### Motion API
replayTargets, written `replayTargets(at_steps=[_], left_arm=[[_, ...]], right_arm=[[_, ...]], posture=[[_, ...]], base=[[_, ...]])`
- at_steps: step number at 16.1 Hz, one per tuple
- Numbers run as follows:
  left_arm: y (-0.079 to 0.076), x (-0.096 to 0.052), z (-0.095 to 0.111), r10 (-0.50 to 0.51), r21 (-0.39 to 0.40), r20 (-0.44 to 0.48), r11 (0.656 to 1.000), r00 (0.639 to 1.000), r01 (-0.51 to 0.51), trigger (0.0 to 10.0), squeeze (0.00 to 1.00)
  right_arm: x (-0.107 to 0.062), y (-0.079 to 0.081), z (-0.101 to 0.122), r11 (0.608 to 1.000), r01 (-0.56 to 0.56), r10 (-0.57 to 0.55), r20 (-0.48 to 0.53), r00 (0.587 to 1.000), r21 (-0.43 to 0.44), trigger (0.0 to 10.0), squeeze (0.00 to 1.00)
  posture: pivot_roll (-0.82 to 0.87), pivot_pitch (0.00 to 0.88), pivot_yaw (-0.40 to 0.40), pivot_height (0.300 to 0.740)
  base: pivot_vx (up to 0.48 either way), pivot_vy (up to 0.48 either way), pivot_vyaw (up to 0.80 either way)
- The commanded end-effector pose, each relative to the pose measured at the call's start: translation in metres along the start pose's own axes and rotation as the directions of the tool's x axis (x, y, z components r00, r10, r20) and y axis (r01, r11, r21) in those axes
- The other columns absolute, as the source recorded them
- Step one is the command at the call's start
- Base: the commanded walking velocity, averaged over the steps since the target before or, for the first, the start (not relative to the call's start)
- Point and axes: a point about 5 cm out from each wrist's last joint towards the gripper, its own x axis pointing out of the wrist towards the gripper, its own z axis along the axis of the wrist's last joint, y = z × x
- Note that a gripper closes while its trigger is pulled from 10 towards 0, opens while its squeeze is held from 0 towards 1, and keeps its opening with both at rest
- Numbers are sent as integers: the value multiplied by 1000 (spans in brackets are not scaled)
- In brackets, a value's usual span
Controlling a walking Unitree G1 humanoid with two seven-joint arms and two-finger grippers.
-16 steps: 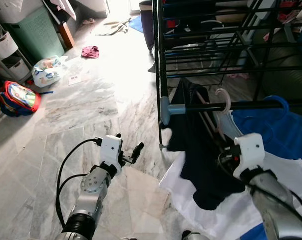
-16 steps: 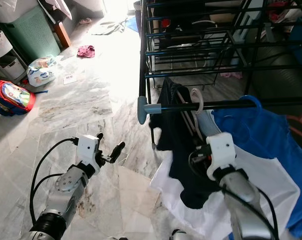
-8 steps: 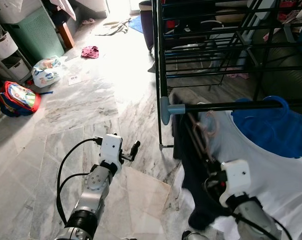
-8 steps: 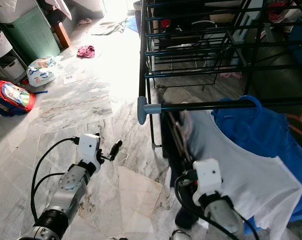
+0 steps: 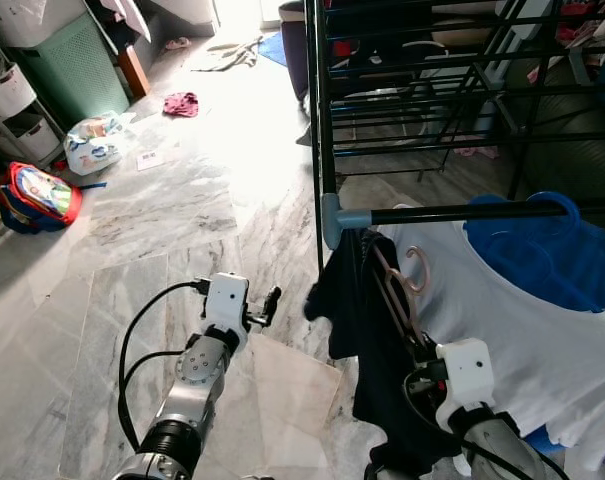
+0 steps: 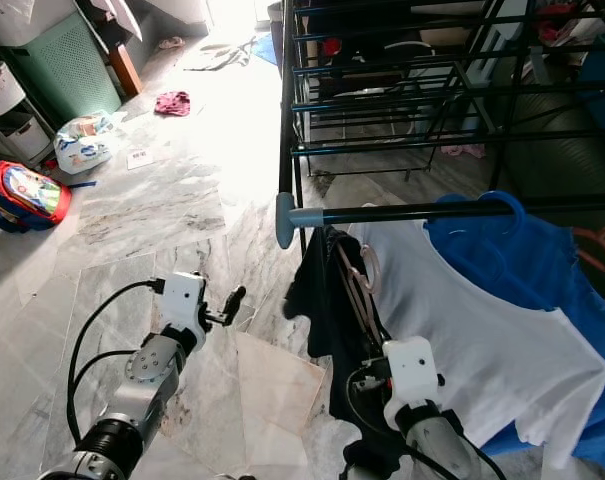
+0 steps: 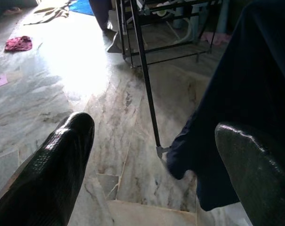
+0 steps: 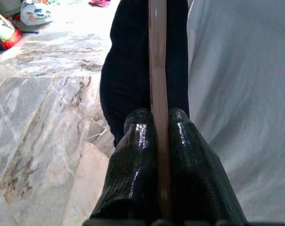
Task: Hang hanger
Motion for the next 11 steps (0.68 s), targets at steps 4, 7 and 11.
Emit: replayTargets(at_steps=[4, 7, 11], left_arm=[[1, -1, -6, 14, 9, -29, 1000, 999, -14, 10000, 0], [1, -1, -7, 16, 5, -36, 1000, 999, -16, 10000, 0], [2, -1, -9, 23, 6, -45, 1000, 999, -23, 10000, 0]], right_arm=[[6, -1, 7, 1000, 19, -20, 46, 999, 16, 10000, 0], [8, -3, 9, 999, 33, -35, 52, 998, 36, 10000, 0], [11, -4, 10, 997, 43, -46, 56, 997, 60, 10000, 0]], posture=[[-161, 87, 106, 740], [-161, 85, 104, 740], [-153, 70, 90, 740]], base=[[-309, 0, 0], [-344, 0, 0], [-362, 0, 0]])
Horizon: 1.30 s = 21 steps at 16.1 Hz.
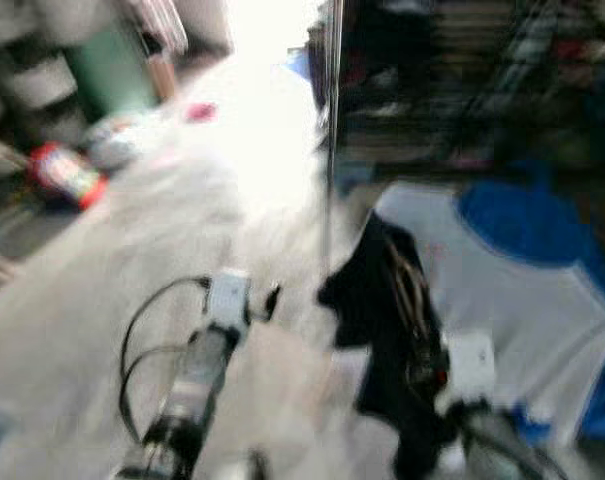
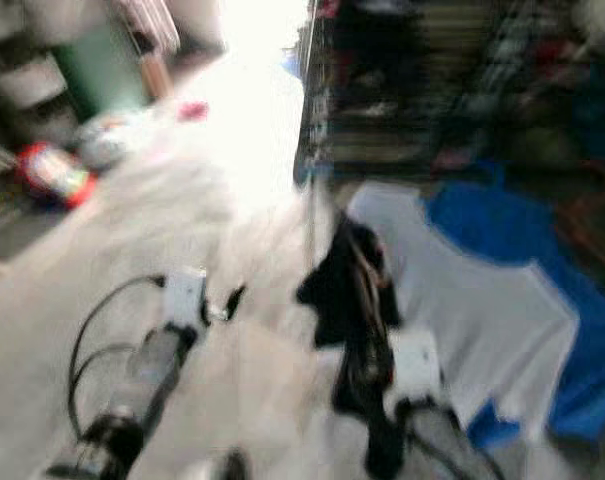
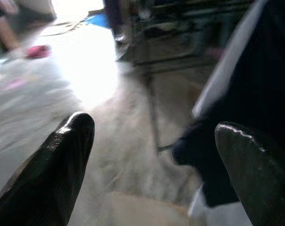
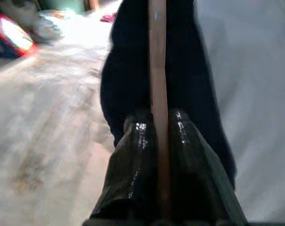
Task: Hang hanger
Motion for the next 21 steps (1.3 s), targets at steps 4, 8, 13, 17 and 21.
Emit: replayTargets(at_steps=[4, 8, 13, 17, 21], left_arm=[[4, 0, 0, 39, -4, 0, 999, 999, -39, 10000, 0], [10, -5, -8, 81, -5, -14, 997, 997, -81, 10000, 0], [11, -4, -8, 88, -7, -20, 996, 996, -88, 10000, 0], [26, 2, 6, 65, 46, 17, 997, 998, -66, 10000, 0], [39, 4, 51, 155, -62, 250, 988, 956, -144, 10000, 0]], right_arm=[[11, 3, 6, 999, -31, 30, 20, 999, 19, 10000, 0], [25, 7, 7, 997, -74, 74, 16, 997, 21, 10000, 0], [34, 8, 9, 996, -84, 83, 17, 996, 19, 10000, 0], [41, 5, 10, 998, -30, 28, 29, 999, 60, 10000, 0], [41, -7, 14, 998, 55, -55, 67, 996, 5, 10000, 0]], posture=[[-110, 31, 55, 740], [-62, 0, 27, 740], [-68, 23, 29, 740], [-21, 47, 19, 740], [19, 83, -26, 740]], base=[[-363, 0, 0], [-368, 0, 0], [-370, 0, 0], [-169, 0, 0], [0, 0, 0]])
